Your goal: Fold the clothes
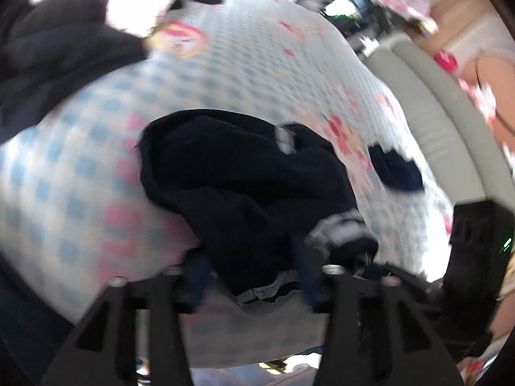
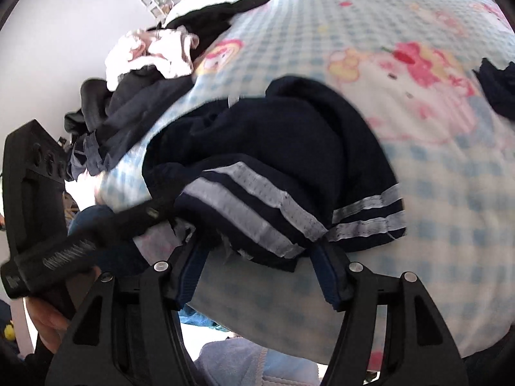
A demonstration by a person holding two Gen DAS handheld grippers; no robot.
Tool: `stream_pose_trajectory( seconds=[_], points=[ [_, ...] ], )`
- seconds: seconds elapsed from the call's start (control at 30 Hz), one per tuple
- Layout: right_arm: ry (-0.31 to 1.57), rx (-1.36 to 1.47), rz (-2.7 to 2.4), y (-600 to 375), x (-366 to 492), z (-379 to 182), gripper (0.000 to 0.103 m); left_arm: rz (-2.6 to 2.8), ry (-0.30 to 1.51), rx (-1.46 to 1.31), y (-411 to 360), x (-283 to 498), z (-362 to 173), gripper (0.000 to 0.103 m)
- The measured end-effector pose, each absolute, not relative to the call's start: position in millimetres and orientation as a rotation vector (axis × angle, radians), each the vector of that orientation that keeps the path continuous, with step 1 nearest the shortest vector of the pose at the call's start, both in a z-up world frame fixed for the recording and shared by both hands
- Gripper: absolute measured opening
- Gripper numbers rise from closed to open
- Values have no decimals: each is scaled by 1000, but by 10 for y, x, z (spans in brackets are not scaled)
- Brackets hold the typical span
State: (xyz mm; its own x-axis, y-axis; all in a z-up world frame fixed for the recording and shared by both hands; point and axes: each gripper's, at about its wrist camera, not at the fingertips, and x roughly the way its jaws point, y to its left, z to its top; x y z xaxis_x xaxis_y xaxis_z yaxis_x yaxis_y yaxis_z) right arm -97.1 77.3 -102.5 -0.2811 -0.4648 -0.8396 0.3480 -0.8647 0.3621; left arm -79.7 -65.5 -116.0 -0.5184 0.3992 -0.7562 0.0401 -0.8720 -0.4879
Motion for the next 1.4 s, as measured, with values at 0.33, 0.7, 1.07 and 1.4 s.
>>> stream_pose_trajectory(
  seconds=[0.33, 0.7, 1.07, 1.4],
  points=[
    [-297, 1503, -2539, 1950, -1125, -769, 63, 2280, -528, -1319, 337, -1078, -986, 16],
    [-409, 1385, -2513, 2387, -1091, -534, 65, 2321, -565, -1263, 146, -811, -721, 54],
    [-206, 1426, -2343, 1847, -1022, -739, 67, 2431, -663, -1444, -694, -639, -994, 52],
    [-153, 1600, -2218, 1774, -925, -1130, 65, 2324, -774, -1473, -598, -880, -1317, 32]
  ],
)
